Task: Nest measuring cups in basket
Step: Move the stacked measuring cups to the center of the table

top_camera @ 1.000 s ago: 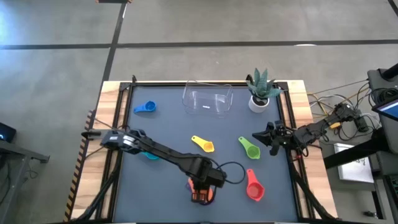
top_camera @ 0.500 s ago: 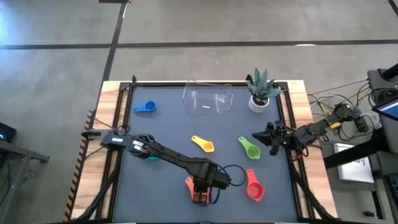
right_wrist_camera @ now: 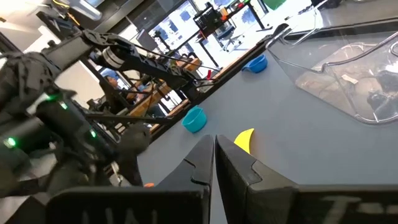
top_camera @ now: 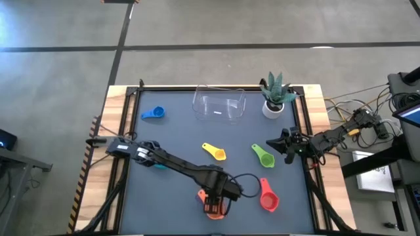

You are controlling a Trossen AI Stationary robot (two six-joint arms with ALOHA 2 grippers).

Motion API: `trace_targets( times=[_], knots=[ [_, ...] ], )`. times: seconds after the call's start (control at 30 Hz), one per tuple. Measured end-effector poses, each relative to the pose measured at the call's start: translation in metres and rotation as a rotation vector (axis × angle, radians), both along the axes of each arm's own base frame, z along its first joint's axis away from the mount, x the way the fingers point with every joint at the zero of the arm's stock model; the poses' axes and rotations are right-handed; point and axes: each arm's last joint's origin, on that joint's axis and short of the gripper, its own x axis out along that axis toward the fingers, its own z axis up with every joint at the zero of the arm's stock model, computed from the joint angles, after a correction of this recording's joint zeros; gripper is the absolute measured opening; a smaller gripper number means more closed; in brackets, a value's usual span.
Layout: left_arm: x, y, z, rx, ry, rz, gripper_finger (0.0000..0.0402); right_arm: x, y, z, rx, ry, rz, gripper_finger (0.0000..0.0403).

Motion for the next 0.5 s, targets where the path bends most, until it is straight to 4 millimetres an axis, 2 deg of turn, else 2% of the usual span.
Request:
trace_targets(
  times=[0.1, 0.23, 0.37, 0.5],
  knots=[
    [-0.013, -0.005, 0.023, 0.1, -0.069, -0.046, 0.0209, 0.0, 0.0, 0.0, 0.0, 0.0, 0.0, 0.0009],
    [-0.035, -0.024, 0.042, 0.129, -0.197, -0.123, 0.021, 0.0, 0.0, 0.0, 0.0, 0.001, 0.0, 0.0009],
    [-0.061, -0.028, 0.032, 0.089, -0.265, -0.125, 0.021, 0.0, 0.0, 0.0, 0.0, 0.0, 0.0, 0.0009],
    [-0.092, -0.012, 0.015, -0.015, -0.388, -0.047, 0.021, 0.0, 0.0, 0.0, 0.0, 0.0, 0.0, 0.0009]
  ],
)
